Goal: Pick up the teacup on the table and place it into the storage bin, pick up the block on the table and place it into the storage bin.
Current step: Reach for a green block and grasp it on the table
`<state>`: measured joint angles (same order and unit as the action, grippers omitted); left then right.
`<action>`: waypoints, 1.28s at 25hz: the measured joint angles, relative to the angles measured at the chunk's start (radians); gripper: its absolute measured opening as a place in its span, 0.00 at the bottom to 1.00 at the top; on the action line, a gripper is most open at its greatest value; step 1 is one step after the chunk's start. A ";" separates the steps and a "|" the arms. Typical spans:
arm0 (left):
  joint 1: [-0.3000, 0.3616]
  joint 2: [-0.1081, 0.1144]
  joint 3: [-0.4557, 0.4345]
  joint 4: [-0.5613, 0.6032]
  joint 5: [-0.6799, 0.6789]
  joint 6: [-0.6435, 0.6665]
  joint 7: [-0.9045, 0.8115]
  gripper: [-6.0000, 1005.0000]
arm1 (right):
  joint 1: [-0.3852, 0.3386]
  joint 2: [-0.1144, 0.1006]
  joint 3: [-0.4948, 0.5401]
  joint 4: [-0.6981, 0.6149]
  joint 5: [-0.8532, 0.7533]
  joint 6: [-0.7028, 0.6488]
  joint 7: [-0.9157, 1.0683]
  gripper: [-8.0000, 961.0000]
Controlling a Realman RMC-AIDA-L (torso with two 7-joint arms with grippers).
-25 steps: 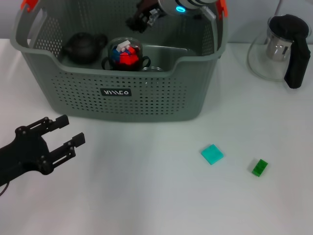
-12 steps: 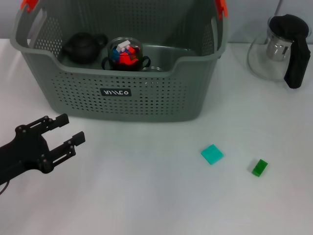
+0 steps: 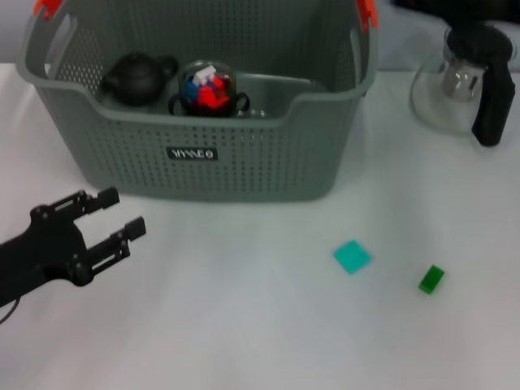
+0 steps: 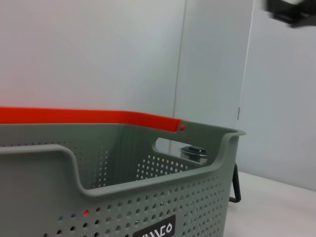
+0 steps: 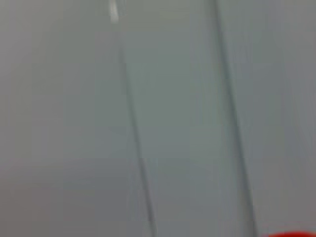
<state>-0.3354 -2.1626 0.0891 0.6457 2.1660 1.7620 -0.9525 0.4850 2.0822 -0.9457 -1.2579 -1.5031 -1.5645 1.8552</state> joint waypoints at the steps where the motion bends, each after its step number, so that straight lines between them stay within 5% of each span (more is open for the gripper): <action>1: 0.000 0.000 0.000 0.000 0.000 0.000 0.000 0.61 | -0.006 -0.003 0.026 0.006 -0.010 -0.048 -0.008 0.59; 6: -0.001 0.000 0.000 0.000 0.000 0.000 0.000 0.61 | -0.030 -0.049 0.136 -0.022 -0.209 -0.340 -0.005 0.59; 10: 0.000 0.000 -0.003 0.000 0.000 0.001 0.000 0.61 | -0.016 -0.067 0.130 -0.134 -0.486 -0.407 0.107 0.59; 17: -0.002 0.000 -0.001 0.000 0.000 0.003 -0.006 0.61 | 0.062 -0.052 -0.032 -0.210 -0.836 -0.413 0.200 0.59; 24: -0.002 0.000 -0.002 0.000 0.000 0.004 -0.006 0.61 | 0.147 0.017 -0.192 -0.184 -1.126 -0.368 0.239 0.59; 32: 0.001 0.000 -0.006 -0.002 0.000 -0.003 -0.003 0.61 | 0.164 0.016 -0.345 -0.098 -1.250 -0.218 0.486 0.59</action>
<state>-0.3342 -2.1626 0.0828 0.6438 2.1661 1.7593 -0.9553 0.6488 2.0984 -1.2910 -1.3559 -2.7528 -1.7826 2.3408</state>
